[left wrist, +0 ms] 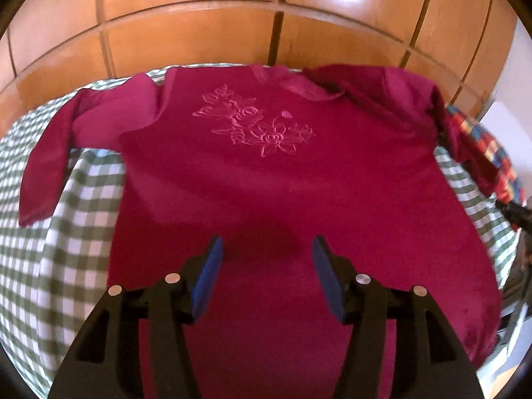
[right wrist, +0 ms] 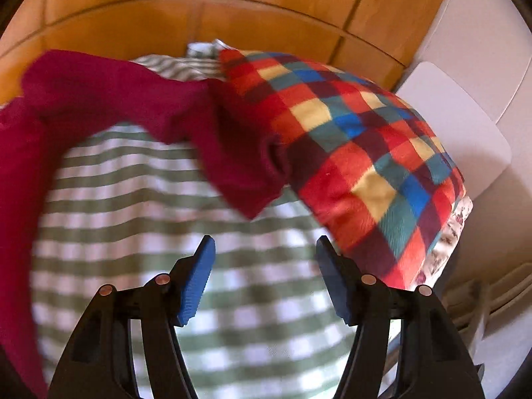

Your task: Fold small clothes

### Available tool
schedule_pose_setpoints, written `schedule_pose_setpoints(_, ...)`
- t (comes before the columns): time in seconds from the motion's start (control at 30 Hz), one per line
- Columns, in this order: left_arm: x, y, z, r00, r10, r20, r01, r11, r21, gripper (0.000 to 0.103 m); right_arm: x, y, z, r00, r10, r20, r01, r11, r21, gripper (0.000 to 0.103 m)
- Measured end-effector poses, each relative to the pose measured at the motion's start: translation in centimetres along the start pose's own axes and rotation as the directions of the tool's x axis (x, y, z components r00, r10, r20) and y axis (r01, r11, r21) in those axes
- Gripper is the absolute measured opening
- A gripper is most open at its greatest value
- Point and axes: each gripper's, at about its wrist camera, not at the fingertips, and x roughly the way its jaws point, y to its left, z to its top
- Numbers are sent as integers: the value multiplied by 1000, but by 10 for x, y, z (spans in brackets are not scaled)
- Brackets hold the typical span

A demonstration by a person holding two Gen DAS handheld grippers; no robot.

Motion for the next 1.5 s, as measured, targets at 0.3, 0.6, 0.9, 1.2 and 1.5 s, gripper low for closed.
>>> schedule_pose_setpoints(0.3, 21, 1, -7, 999, 27, -18, -27, 1000, 15, 66, 3, 7, 26, 991, 136, 4, -136, 990, 29, 0)
schedule_pose_setpoints(0.6, 24, 2, -7, 1000, 22, -7, -21, 1000, 15, 69, -125, -64, 60, 839, 424, 342, -524, 798, 296, 0)
schedule_pose_setpoints(0.9, 25, 2, -9, 1000, 18, 7, -18, 1000, 15, 72, -125, -108, 83, 873, 310, 377, -457, 789, 410, 0)
schedule_pose_setpoints(1.2, 26, 2, -10, 1000, 16, 17, -16, 1000, 12, 74, -70, -37, 24, 953, 284, 106, -300, 937, 179, 62)
schedule_pose_setpoints(1.5, 27, 2, -11, 1000, 18, 24, -19, 1000, 10, 75, 17, 17, -10, 981, 134, -144, -141, 989, -43, 30)
